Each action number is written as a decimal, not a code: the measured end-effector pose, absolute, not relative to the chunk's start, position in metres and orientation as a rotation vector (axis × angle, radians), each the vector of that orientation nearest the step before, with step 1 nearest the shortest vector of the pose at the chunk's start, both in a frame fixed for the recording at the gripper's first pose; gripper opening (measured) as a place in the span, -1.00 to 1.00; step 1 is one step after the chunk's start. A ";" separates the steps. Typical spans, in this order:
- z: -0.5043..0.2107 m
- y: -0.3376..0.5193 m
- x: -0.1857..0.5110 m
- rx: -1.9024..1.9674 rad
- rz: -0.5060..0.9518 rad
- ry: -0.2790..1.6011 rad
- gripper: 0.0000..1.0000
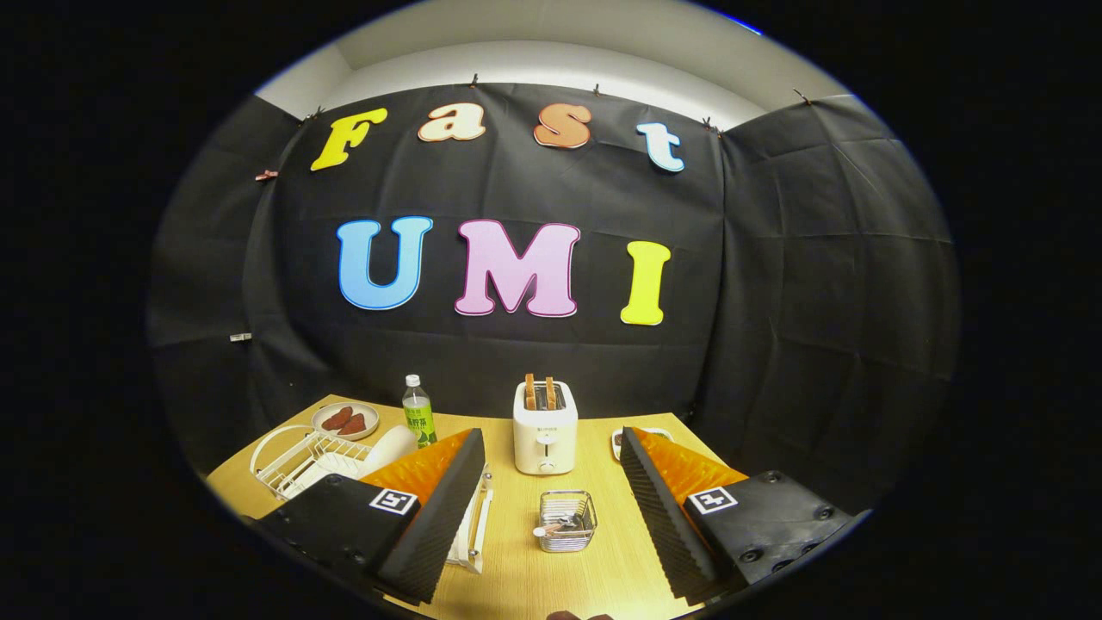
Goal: Take the plate from the dish rack, then take the spoon from the basket and place it into the plate.
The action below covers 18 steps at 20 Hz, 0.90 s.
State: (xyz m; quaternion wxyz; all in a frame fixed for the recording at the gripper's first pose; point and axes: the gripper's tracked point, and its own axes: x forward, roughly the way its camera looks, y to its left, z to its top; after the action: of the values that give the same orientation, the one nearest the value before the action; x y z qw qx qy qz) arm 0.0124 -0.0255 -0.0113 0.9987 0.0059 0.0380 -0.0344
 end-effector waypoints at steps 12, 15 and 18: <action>-0.017 -0.002 0.042 0.002 0.013 0.136 0.96; -0.016 0.021 0.063 0.025 0.064 0.175 0.96; -0.015 0.047 0.087 0.049 0.109 0.212 0.96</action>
State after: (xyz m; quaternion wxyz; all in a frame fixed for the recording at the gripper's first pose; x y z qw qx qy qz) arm 0.0870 0.0469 -0.0151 0.9926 0.0245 0.1059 0.0542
